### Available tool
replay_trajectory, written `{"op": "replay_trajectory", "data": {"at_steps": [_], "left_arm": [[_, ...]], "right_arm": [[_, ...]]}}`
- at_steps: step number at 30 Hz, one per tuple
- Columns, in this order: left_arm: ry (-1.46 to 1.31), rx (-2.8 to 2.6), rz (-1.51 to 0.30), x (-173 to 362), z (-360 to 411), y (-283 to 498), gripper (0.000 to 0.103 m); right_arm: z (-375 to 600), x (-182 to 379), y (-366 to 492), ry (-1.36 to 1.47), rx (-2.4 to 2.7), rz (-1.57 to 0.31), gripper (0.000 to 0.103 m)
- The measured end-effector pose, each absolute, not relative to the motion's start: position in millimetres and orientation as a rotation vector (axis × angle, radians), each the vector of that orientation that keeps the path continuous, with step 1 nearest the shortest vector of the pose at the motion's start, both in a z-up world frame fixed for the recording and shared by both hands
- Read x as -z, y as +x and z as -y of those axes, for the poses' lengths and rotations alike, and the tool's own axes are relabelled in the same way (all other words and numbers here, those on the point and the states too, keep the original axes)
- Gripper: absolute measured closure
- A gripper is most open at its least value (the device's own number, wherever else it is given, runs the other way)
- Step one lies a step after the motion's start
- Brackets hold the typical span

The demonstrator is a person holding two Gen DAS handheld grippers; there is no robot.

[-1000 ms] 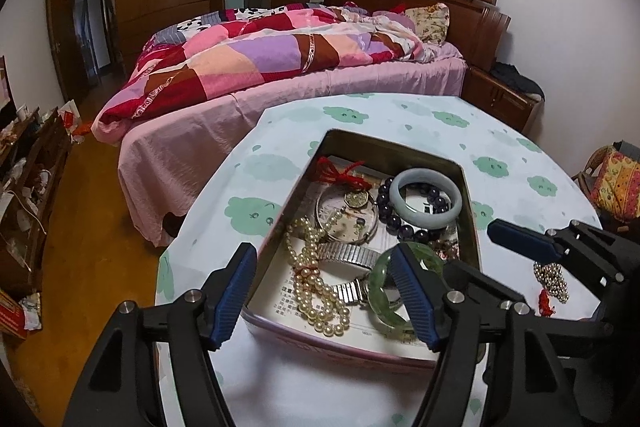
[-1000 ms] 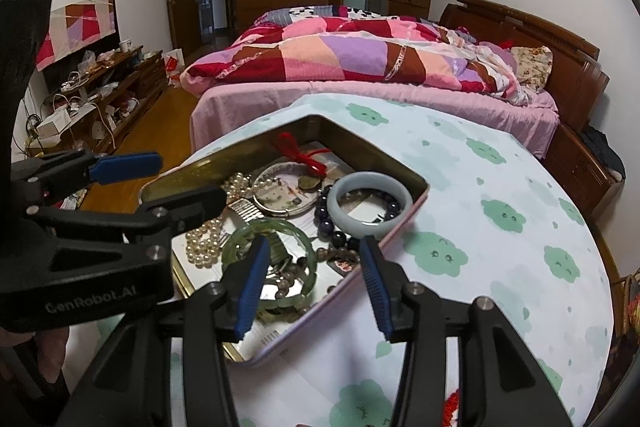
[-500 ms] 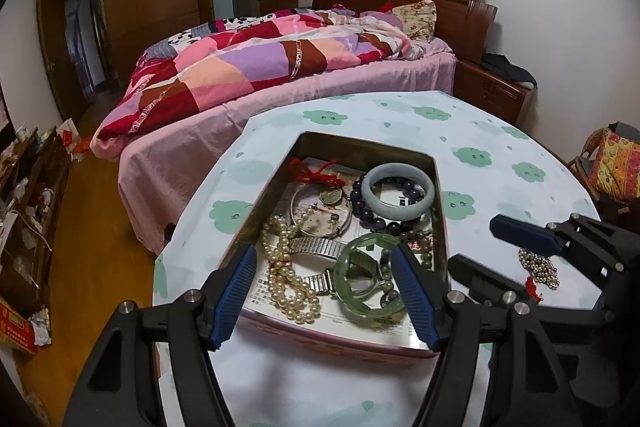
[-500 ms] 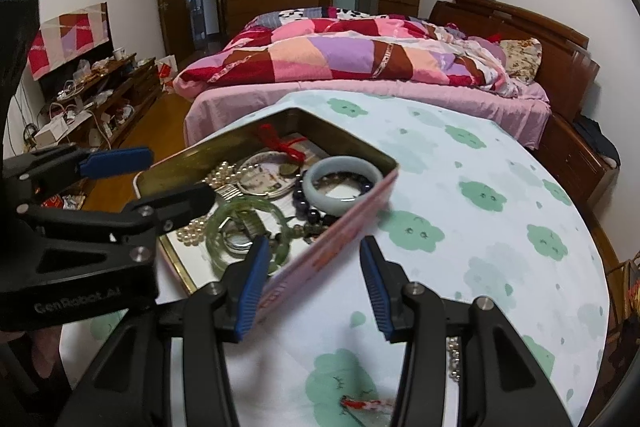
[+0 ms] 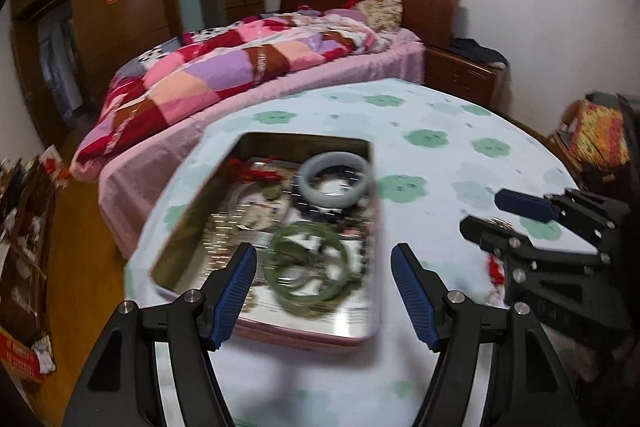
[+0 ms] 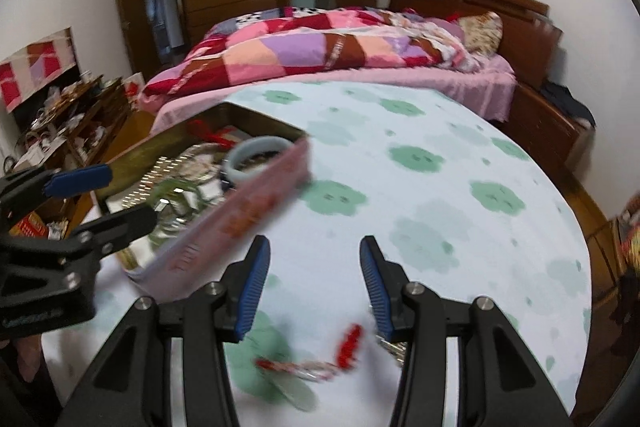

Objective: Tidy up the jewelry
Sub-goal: 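Grasp the gold bead necklace with the right tool while the left tool grasps the red tassel pendant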

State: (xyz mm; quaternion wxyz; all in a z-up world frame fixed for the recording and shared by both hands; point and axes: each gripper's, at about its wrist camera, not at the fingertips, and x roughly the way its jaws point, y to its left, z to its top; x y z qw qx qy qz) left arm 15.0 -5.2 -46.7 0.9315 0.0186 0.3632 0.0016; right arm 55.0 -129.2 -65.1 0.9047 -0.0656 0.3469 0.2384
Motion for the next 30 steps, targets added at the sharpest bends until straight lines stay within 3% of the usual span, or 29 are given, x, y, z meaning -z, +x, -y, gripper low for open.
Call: {"op": "replay_trajectory", "data": {"at_steps": [9, 18, 19, 21, 22, 30], "left_arm": [[0.068, 0.073, -0.772, 56, 37, 19, 0.033], [0.06, 0.092, -0.79, 62, 44, 20, 0.033], [0.063, 0.097, -0.787, 62, 45, 19, 0.033], [0.07, 0.12, -0.782, 62, 49, 18, 0.033], [0.075, 0.131, -0.782, 62, 51, 17, 0.033], [0.108, 0.175, -0.796, 68, 66, 15, 0.033]], "right_arm": [[184, 80, 65, -0.051, -0.371, -0.779, 0.054], [177, 98, 72, -0.089, -0.374, -0.876, 0.055], [177, 101, 72, -0.09, -0.374, -0.89, 0.058], [181, 101, 71, -0.082, -0.382, -0.893, 0.079], [182, 100, 69, -0.09, -0.373, -0.889, 0.084], [216, 96, 47, -0.066, -0.323, -0.858, 0.089]]}}
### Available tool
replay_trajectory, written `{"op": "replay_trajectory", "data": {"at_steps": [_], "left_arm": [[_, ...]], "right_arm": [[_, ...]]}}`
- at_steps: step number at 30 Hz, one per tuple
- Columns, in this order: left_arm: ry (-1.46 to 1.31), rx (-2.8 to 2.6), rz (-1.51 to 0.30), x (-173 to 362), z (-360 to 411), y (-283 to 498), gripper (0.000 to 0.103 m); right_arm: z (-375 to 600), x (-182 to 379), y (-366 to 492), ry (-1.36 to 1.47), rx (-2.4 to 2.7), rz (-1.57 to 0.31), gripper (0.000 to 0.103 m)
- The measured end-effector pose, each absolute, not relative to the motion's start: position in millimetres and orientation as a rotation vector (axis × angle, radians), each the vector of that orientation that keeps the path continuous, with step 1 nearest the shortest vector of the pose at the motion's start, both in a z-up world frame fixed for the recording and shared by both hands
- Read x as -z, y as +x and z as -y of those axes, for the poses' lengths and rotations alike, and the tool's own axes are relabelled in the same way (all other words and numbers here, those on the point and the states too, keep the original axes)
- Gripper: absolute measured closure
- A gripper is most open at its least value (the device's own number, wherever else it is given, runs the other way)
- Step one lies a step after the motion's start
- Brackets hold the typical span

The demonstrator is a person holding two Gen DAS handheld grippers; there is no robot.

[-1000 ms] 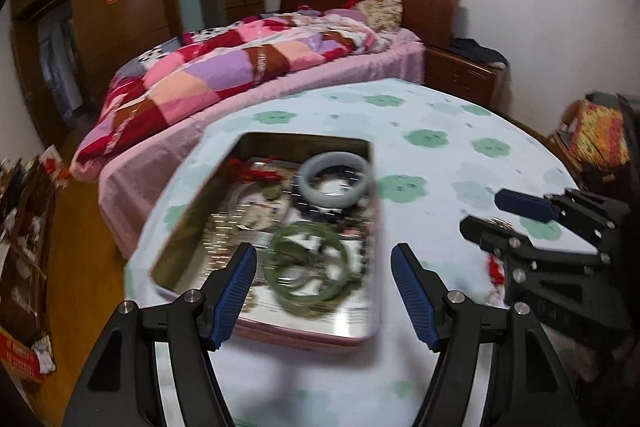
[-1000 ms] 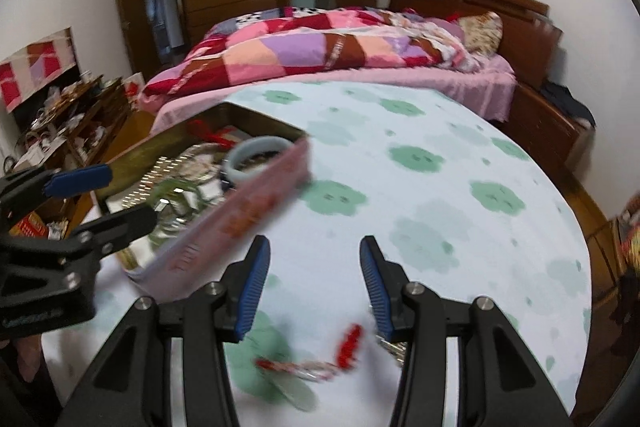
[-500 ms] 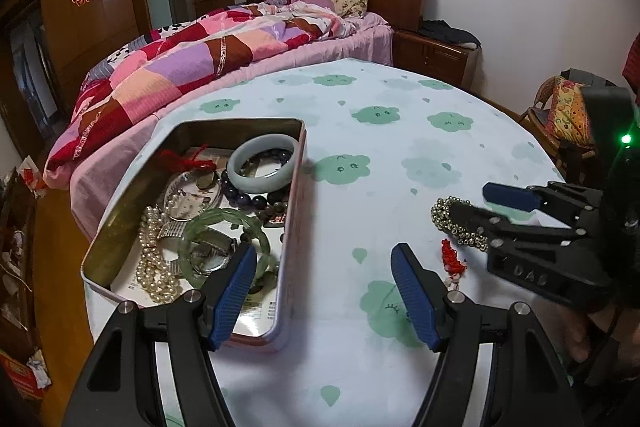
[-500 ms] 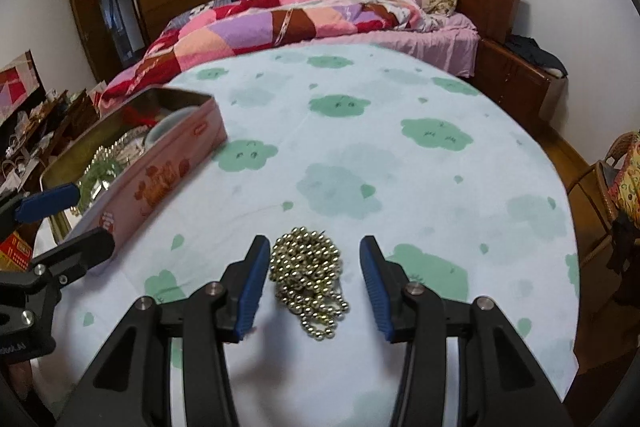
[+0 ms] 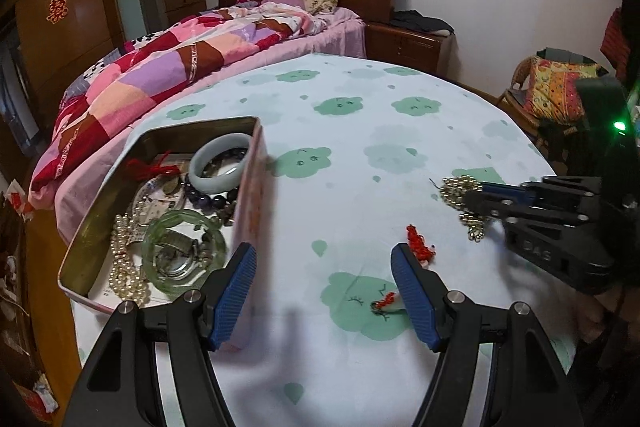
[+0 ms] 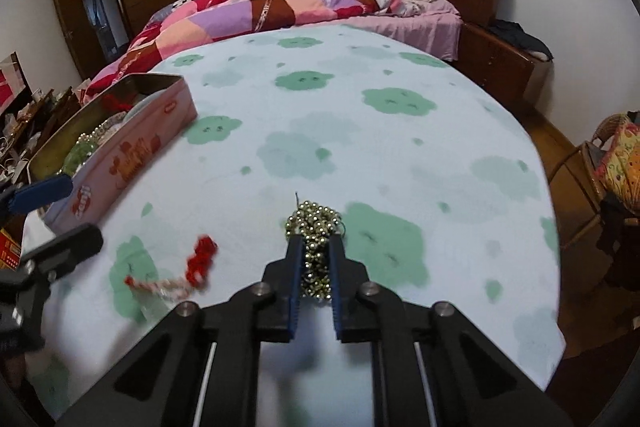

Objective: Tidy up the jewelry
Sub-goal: 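Grasp the gold bead necklace with the right tool while the left tool grasps the red tassel pendant, then carry the red tassel pendant toward the tin with the left tool while the right tool carries the gold necklace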

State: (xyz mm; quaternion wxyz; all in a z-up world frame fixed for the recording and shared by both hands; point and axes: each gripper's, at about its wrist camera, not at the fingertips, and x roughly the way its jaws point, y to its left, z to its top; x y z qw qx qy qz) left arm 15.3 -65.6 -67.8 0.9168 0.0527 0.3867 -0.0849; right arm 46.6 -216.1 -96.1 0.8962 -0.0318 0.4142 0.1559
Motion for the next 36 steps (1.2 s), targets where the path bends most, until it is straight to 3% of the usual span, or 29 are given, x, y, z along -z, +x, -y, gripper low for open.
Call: {"op": "replay_trajectory", "data": {"at_steps": [17, 19, 20, 22, 24, 36], "left_arm": [[0.143, 0.359, -0.911, 89, 113, 37, 0.034], [0.133, 0.385, -0.942, 95, 116, 41, 0.048], [0.129, 0.393, -0.959, 99, 116, 43, 0.061], [0.116, 0.406, -0.957, 100, 115, 44, 0.071], [0.1, 0.411, -0.959, 100, 112, 43, 0.089], [0.043, 0.409, -0.852, 81, 93, 29, 0.092]], "right_arm": [[228, 95, 21, -0.056, -0.335, -0.851, 0.089], [228, 95, 21, -0.057, -0.335, -0.85, 0.089], [228, 95, 21, -0.06, -0.335, -0.849, 0.089], [227, 94, 21, -0.064, -0.342, -0.842, 0.089], [226, 94, 20, -0.067, -0.348, -0.838, 0.09], [224, 91, 17, -0.053, -0.372, -0.804, 0.09]]}}
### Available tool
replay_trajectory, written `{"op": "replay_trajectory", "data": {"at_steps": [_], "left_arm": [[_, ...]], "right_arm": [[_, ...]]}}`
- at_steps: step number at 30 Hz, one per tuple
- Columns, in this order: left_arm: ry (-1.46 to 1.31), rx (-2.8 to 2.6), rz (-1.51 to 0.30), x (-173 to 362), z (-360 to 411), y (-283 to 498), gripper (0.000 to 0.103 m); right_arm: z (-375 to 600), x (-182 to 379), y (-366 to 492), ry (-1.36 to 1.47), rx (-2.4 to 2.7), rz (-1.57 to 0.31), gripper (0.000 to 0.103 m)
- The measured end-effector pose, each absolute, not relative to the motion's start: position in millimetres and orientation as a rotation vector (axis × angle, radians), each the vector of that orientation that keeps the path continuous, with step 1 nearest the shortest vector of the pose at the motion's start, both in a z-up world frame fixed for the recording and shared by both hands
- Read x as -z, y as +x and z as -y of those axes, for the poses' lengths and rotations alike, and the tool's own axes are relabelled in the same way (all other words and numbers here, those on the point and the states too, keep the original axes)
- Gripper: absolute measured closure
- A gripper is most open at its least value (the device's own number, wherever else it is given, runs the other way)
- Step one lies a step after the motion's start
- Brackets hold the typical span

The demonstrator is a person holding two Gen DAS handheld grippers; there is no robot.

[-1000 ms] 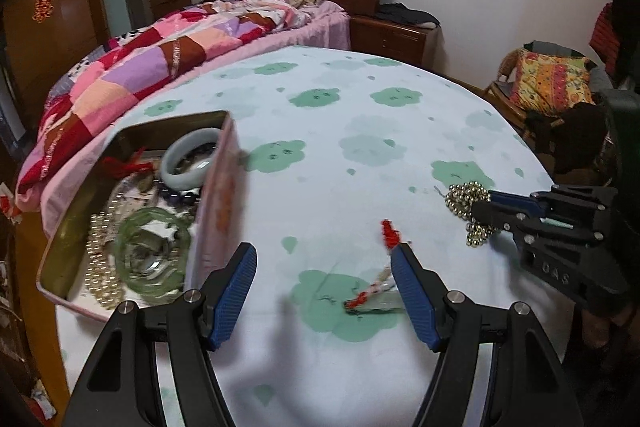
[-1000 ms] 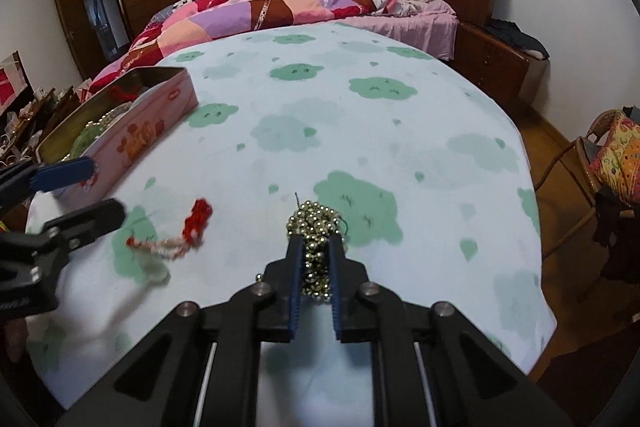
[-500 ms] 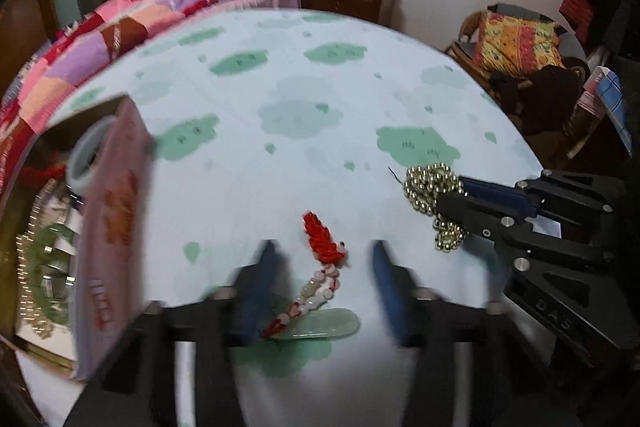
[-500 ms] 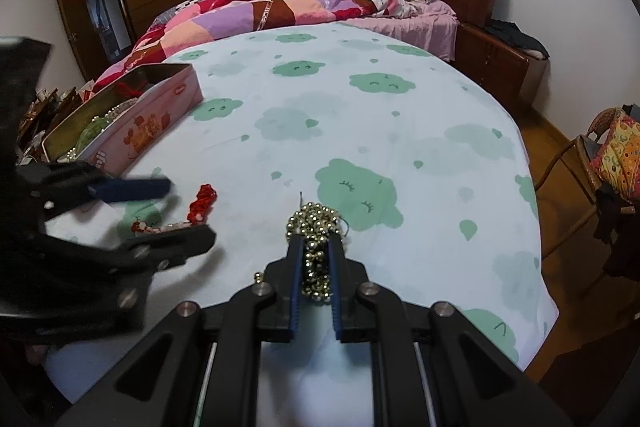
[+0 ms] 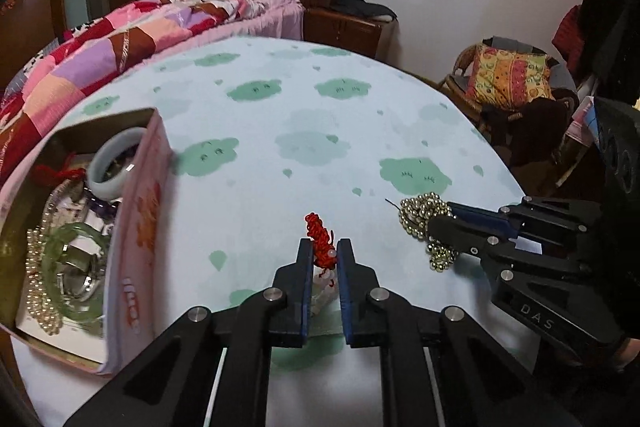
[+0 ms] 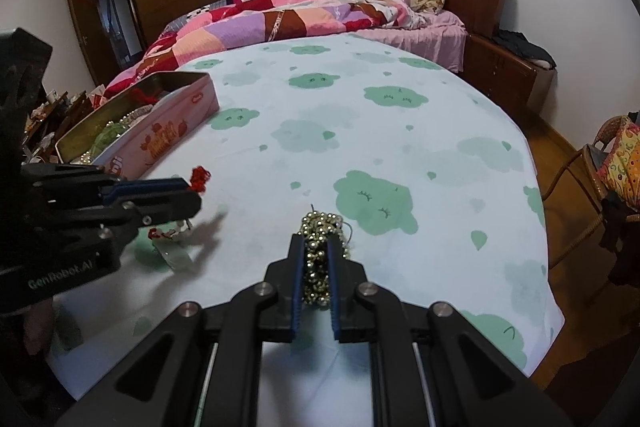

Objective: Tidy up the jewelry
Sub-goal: 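Carry the red tassel pendant toward the tin with the left tool while the right tool carries the gold necklace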

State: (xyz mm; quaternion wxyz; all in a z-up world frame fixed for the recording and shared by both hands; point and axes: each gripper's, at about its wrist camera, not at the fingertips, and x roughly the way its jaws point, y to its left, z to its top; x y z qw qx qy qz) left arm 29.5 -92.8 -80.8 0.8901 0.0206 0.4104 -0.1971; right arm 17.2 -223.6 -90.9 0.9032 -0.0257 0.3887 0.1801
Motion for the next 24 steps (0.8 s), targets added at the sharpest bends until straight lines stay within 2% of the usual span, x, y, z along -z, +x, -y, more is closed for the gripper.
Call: {"op": "replay_trajectory", "data": {"at_steps": [24], "left_arm": [[0.023, 0.369, -0.654, 26, 67, 5, 0.094]], "right_arm": [[206, 58, 9, -0.059, -0.411, -0.692, 0.091]]}}
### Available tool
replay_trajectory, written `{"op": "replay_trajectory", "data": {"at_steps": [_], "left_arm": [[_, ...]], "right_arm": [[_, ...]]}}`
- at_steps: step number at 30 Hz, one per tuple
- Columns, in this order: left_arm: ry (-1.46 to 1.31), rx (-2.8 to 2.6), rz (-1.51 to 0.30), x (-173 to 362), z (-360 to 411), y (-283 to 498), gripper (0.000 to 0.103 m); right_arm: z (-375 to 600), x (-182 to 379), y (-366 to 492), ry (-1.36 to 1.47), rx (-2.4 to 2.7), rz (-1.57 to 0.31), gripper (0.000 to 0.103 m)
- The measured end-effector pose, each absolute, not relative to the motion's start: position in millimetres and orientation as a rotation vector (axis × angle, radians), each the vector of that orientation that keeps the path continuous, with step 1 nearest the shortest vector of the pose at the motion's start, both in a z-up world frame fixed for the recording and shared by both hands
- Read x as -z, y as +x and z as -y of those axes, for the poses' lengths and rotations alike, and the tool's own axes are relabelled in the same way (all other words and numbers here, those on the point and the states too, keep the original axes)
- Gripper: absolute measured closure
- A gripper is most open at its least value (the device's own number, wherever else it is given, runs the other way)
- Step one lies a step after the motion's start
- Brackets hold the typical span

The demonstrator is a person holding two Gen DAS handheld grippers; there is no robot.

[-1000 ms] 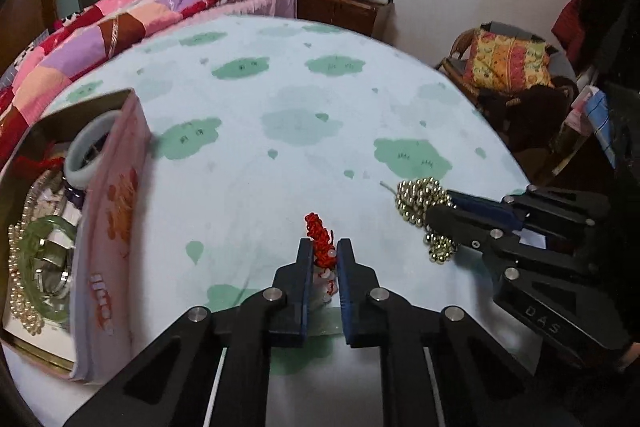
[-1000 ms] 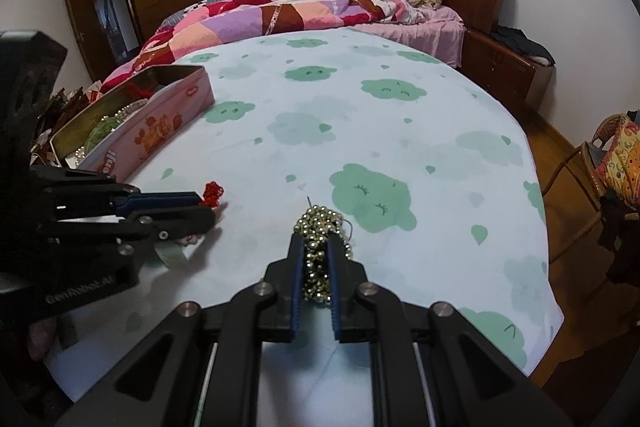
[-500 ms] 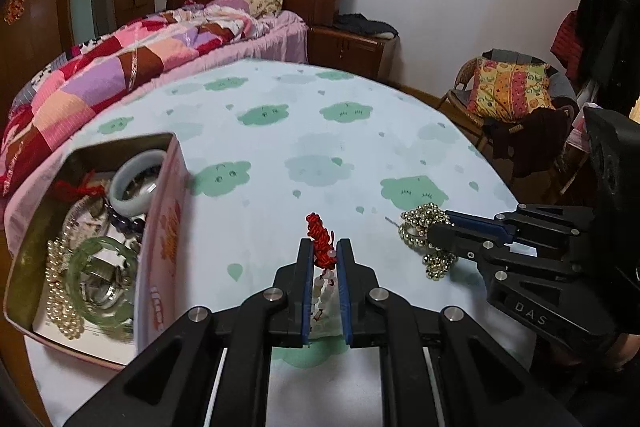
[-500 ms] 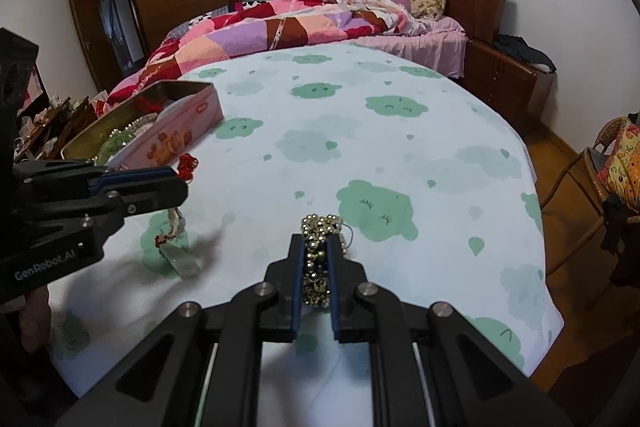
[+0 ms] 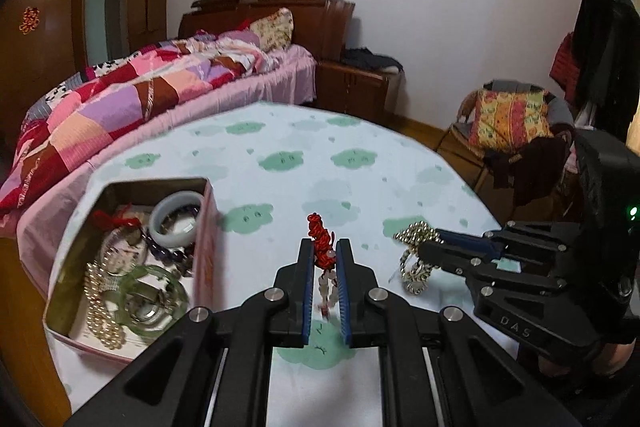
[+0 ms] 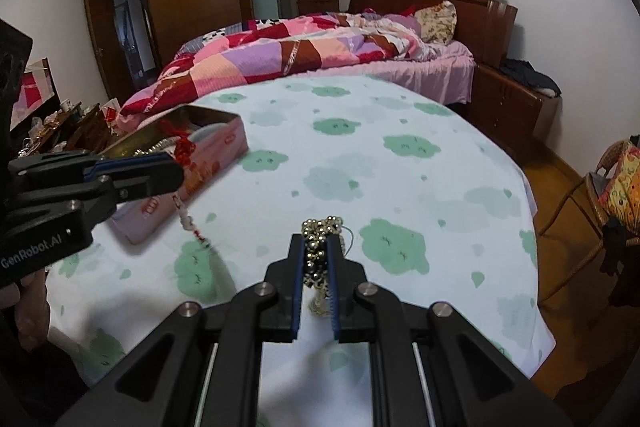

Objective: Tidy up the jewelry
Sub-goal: 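Carry the red tassel pendant toward the tin with the left tool while the right tool carries the gold necklace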

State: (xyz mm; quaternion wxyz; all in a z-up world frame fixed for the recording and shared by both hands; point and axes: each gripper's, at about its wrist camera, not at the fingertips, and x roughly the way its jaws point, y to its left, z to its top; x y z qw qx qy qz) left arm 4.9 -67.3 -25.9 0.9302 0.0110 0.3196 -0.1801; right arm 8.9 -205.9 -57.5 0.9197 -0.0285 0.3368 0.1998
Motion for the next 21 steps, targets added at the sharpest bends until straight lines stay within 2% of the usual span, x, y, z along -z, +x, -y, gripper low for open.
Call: {"op": "replay_trajectory", "data": {"at_steps": [21], "left_arm": [[-0.047, 0.268, -0.515, -23, 13, -6, 0.095]], "right_arm": [[146, 18, 16, -0.12, -0.525, -0.595, 0.091]]}}
